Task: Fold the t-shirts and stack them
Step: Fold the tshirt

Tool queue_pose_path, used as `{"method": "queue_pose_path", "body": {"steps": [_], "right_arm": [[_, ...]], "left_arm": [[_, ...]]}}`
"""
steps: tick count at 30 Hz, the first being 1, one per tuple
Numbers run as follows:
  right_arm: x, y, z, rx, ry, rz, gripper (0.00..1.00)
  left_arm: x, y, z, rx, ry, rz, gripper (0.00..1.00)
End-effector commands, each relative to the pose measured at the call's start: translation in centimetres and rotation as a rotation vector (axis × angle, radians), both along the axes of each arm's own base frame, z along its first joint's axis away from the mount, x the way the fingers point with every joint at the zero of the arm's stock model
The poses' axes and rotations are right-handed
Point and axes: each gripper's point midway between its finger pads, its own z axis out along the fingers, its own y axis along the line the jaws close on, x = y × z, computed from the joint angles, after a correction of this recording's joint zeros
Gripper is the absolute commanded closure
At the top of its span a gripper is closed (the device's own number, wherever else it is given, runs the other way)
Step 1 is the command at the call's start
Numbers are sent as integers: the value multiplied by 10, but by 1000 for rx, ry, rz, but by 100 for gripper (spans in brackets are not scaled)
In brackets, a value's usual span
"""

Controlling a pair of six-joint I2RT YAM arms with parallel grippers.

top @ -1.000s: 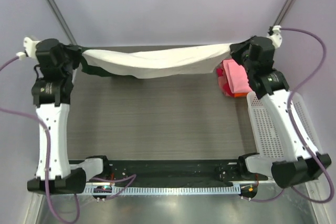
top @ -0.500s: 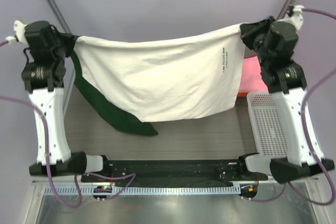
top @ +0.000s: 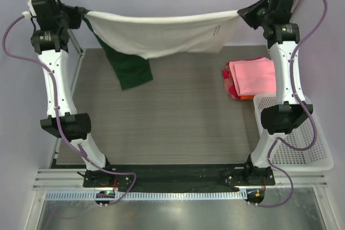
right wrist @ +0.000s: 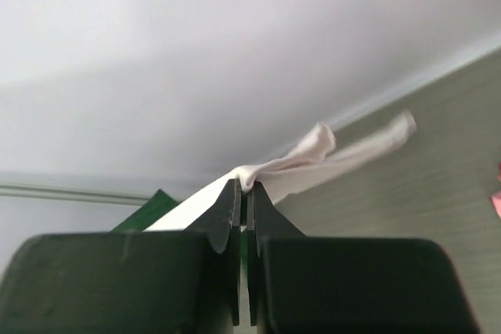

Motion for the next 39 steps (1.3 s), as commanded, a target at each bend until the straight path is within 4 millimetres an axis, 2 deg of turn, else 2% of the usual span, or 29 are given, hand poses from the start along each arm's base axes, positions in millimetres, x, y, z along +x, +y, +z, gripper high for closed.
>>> {"method": "queue_pose_path", "body": {"steps": [1,4,5,6,7,8,9,10,11,13,14,16,17,18,19,20,22,23,25,27,28,30,31,32,34,35,37,38,39], "right_arm": [[-15,-3,78,79,-189,61,99],[-1,-5,49,96,-129,86,99],[5,-4,28,99,-90,94,99],[6,-3,17,104,-69,100,99],[8,-1,11,106,-74,117,99],[10,1,-25,119,-3,120,99],[5,2,-31,126,-1,127,99],[6,5,-35,132,-26,141,99],[3,8,-80,160,58,147,99],[-8,10,-87,169,29,152,99],[-18,11,-125,182,96,150,99],[-32,10,-138,170,96,141,99],[-44,9,-172,171,160,129,99],[-52,7,-175,155,152,120,99],[-67,7,-206,157,217,110,99],[-75,6,-218,156,234,102,99],[-91,3,-227,151,232,77,99],[-110,3,-255,155,290,62,99],[-128,0,-272,146,311,32,99],[-155,-4,-289,119,338,8,99],[-165,-10,-296,92,355,-16,99],[-191,-12,-307,72,386,-33,99],[-198,-14,-309,59,393,-41,99],[-210,-13,-319,56,418,-40,99],[-229,-13,-320,54,416,-48,99],[-234,-14,-317,51,406,-57,99],[-246,-16,-306,43,369,-73,95],[-250,-19,-305,33,360,-94,85],[-252,-21,-302,29,349,-107,75]], "left_arm": [[1,0,73,-95,-274,-54,100],[17,18,62,-99,-299,-20,100],[20,21,57,-101,-303,-19,100],[29,28,37,-105,-284,-11,100],[29,23,26,-102,-271,-38,100],[31,21,16,-96,-260,-59,100],[32,16,7,-81,-259,-81,100],[36,16,-44,-101,-164,-88,100],[25,12,-48,-92,-163,-100,100],[14,13,-80,-64,-133,-90,100],[-2,12,-112,-56,-91,-76,99],[-19,13,-140,-32,-63,-71,98],[-36,13,-191,-56,35,-54,98],[-51,14,-185,-47,2,-41,98],[-63,12,-200,-48,24,-37,98],[-79,12,-235,-59,87,-19,99],[-105,10,-249,-57,115,2,99],[-124,8,-284,-68,202,9,99],[-146,5,-291,-43,212,22,99],[-174,7,-324,-31,287,51,95],[-186,10,-319,-4,264,80,94],[-210,8,-343,23,325,85,92],[-220,8,-334,47,293,99,92],[-236,6,-347,44,351,102,91],[-255,1,-344,64,323,108,90],[-271,2,-354,59,373,136,87],[-285,3,-349,50,360,179,77],[-302,7,-347,59,367,232,36],[-310,9,-347,49,379,260,18]]}}
